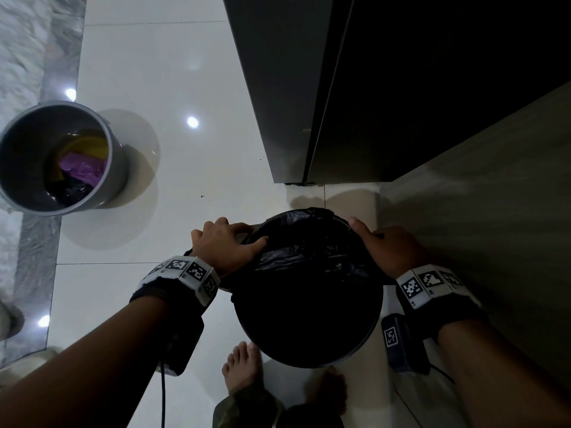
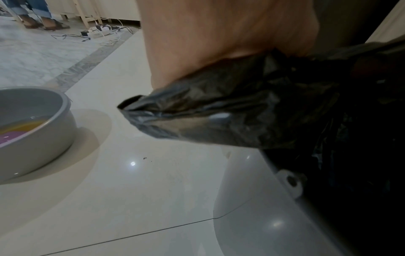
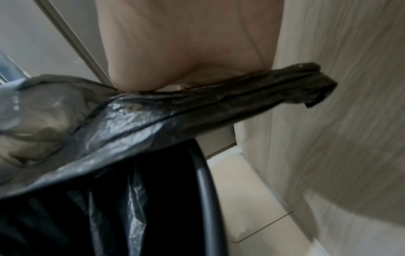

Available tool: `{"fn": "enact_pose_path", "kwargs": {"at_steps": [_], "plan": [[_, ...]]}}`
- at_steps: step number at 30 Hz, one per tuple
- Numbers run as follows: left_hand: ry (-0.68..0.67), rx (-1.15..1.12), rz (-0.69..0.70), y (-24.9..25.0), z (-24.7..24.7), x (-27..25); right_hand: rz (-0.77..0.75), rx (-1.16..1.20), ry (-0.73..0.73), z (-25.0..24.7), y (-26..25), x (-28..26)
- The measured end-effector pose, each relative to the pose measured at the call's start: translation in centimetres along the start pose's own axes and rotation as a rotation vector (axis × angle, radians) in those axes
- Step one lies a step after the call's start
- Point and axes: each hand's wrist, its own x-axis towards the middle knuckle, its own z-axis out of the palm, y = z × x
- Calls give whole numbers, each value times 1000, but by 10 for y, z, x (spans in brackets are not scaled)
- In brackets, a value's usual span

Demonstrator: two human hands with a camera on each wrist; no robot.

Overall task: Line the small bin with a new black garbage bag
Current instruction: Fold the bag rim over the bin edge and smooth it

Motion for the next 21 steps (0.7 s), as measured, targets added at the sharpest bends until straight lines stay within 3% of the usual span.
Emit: {"fn": "enact_pose_path", "kwargs": {"at_steps": [8,14,21], "plan": [[82,-42,-29,4,5,2,-89,52,4,1,3,4],[-41,47,-73,-2,14,-1,15,44,-93,6,14,-1],[42,-16,19,-16,22,-24,-139,53,-50,15,32,-19]]}}
